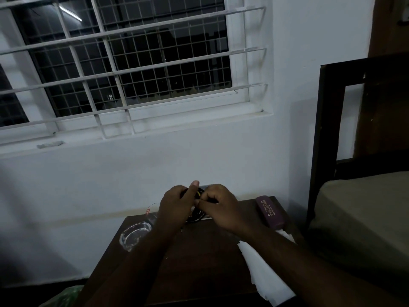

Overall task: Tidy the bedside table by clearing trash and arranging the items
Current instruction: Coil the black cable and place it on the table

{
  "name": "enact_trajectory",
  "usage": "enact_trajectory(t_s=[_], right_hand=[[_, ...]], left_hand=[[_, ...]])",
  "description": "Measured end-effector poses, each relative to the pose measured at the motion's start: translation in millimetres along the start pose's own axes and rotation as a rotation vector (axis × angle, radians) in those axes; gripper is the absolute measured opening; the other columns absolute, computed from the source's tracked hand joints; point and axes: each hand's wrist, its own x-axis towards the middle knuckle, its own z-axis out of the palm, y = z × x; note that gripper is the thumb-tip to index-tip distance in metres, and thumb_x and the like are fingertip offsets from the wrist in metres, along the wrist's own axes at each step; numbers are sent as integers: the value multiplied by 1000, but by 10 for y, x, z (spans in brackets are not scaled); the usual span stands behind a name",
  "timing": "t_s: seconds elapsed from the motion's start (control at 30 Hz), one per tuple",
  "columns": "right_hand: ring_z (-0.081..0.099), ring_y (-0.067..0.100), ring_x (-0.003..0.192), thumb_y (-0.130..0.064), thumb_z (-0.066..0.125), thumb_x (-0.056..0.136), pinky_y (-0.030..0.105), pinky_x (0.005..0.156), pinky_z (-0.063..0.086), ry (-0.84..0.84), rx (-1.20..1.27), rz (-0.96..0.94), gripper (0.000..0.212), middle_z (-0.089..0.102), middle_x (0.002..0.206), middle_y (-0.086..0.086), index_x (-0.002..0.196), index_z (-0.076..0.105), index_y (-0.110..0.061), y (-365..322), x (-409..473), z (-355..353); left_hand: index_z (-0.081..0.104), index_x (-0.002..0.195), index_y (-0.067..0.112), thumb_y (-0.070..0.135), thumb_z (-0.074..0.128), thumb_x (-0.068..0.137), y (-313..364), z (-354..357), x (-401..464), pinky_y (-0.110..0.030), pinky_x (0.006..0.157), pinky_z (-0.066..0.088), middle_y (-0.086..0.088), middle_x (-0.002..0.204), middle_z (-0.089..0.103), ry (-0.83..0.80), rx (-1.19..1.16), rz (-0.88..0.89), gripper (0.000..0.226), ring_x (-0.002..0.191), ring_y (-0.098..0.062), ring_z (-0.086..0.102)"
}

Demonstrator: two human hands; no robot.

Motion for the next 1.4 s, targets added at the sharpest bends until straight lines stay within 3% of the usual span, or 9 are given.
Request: enact_trajectory(t_s=[0.2, 0.33, 0.47, 0.67, 0.87, 1.03, 1.13, 1.27, 1.4], right_hand=[[52, 0, 56, -23, 59, 93, 21, 60, 41, -71, 160, 166, 34, 55, 63, -9, 59, 58, -25, -156, -51, -56], [55, 5, 70, -21, 59, 93, 26, 67, 44, -247, -105, 27, 25, 55, 71, -6, 70, 63, -12, -179, -8, -290], [56, -5, 73, -27, 60, 93, 8, 67, 42, -363, -166, 66, 22, 61, 79, -14, 87, 68, -8, -82, 27, -470], [59, 4, 80, -33, 64, 89, 19, 70, 46, -101, -362, -57, 11, 67, 88, -8, 90, 71, -26, 299, 90, -433], [69, 14, 86, -12, 61, 89, 28, 76, 53, 19, -154, 81, 18, 76, 95, 5, 100, 75, -12, 334, 48, -163], [69, 29, 93, -9, 53, 93, 32, 74, 56, -109, 616, 471, 25, 71, 105, 17, 110, 68, 2, 226, -6, -166], [67, 26, 90, -25, 48, 95, 38, 76, 57, -182, 823, 580, 33, 68, 102, 14, 109, 67, -2, 169, -23, -189], [68, 35, 104, -35, 66, 89, 49, 94, 53, -193, 729, 481, 34, 72, 109, 17, 109, 71, -8, 110, -56, -147], [71, 31, 98, -27, 74, 83, 44, 85, 56, -96, 685, 450, 28, 73, 103, 18, 101, 72, -5, 115, -76, -128]], left_hand=[[57, 67, 11, 38, 59, 92, -105, -82, 53, -11, 55, 35, 4, 59, 52, 150, 163, 302, 37, 63, -5, 53], [58, 69, 5, 42, 62, 89, -132, -175, 91, -23, 54, 36, 0, 61, 50, 83, 75, 121, 43, 55, -10, 46], [58, 73, 2, 42, 63, 89, -132, -208, 32, -16, 42, 38, -6, 66, 48, 25, -114, -50, 44, 55, -14, 46], [49, 70, 14, 37, 61, 91, -117, -113, -72, -24, 48, 21, 5, 52, 27, -208, -534, -347, 34, 43, -9, 23], [50, 67, 18, 12, 50, 93, -35, 44, -128, -20, 45, 33, 8, 51, 28, -369, -880, -471, 26, 37, -5, 23], [56, 61, 16, 13, 51, 94, -21, 73, -139, -25, 53, 41, 6, 50, 38, -317, -826, -391, 33, 43, -7, 28], [59, 84, 7, 14, 44, 100, 56, 64, -191, -22, 45, 47, 7, 48, 55, -295, -747, -313, 23, 37, -4, 47], [63, 103, 3, 18, 51, 98, 69, 73, -186, -23, 51, 49, 8, 57, 61, -284, -632, -271, 20, 42, -3, 52], [69, 103, 11, 25, 59, 94, 39, 49, -193, -29, 56, 54, -8, 81, 72, -253, -586, -347, 20, 66, -18, 66]])
